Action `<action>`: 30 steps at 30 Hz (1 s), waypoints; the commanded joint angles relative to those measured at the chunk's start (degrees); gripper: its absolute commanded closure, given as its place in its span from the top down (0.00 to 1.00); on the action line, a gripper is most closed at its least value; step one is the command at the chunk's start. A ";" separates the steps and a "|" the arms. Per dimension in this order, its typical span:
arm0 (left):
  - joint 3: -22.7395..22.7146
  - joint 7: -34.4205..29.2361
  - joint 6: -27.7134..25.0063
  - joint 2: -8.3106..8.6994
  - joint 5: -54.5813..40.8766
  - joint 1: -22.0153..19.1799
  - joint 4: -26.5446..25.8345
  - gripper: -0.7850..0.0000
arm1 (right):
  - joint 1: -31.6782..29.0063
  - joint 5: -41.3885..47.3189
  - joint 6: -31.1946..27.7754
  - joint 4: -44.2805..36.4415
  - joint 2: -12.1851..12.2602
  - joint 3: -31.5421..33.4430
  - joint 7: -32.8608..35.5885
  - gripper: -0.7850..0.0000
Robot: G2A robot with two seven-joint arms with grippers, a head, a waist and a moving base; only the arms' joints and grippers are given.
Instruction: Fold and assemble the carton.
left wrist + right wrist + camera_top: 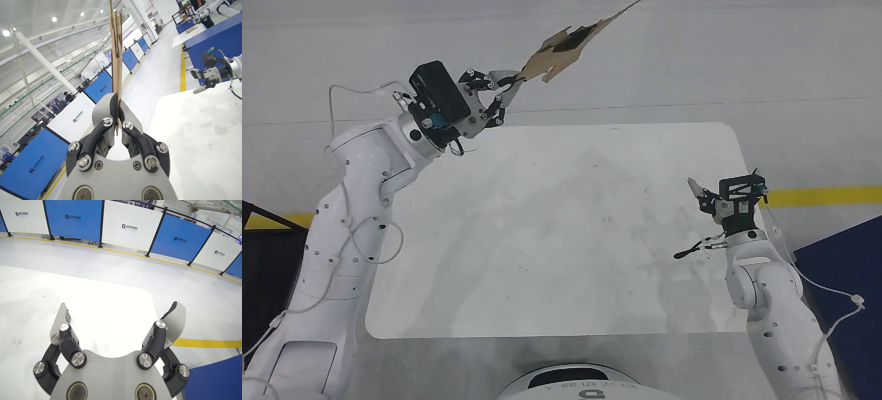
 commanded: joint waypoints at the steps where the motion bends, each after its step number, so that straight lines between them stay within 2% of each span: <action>1: 0.00 0.00 0.00 0.00 -0.01 0.00 0.00 0.00 | 0.00 0.00 0.00 0.00 0.00 0.00 0.00 1.00; 7: -0.06 -0.26 0.45 0.02 0.55 0.04 -0.23 0.00 | 0.00 0.00 0.00 0.00 0.00 0.00 0.00 1.00; 9: -0.74 -1.23 5.69 0.37 9.87 0.56 -3.17 0.00 | 0.05 0.69 -1.15 -0.26 -0.02 -0.41 -0.10 1.00; 10: -0.94 -0.25 8.75 0.55 14.52 1.34 -4.08 0.00 | 0.64 6.26 -8.77 -1.33 -0.06 -1.81 -1.56 1.00; 12: -0.78 2.79 15.31 0.86 24.03 3.00 -4.87 0.00 | 2.64 15.01 -19.27 0.50 0.12 -0.53 -4.98 1.00; 16: 1.24 8.69 27.13 1.04 38.23 4.80 -3.13 0.00 | 7.12 30.79 -41.48 3.71 0.71 -0.31 -4.66 1.00; 18: 2.10 9.55 32.23 0.99 43.38 5.25 -2.33 0.00 | 9.63 36.76 -49.31 5.54 1.08 -0.83 -1.87 1.00; 21: 2.79 10.22 36.42 1.02 48.75 6.14 -1.72 0.00 | 12.60 44.45 -58.00 7.94 1.55 -3.13 2.41 1.00; 24: 2.25 10.38 38.51 1.08 50.05 7.00 -1.18 0.00 | 14.77 53.09 -58.00 8.62 2.26 -7.44 8.82 1.00; 30: 2.25 10.38 38.51 1.08 50.05 7.00 -1.18 0.00 | 14.77 53.09 -58.00 8.62 2.26 -7.44 8.82 1.00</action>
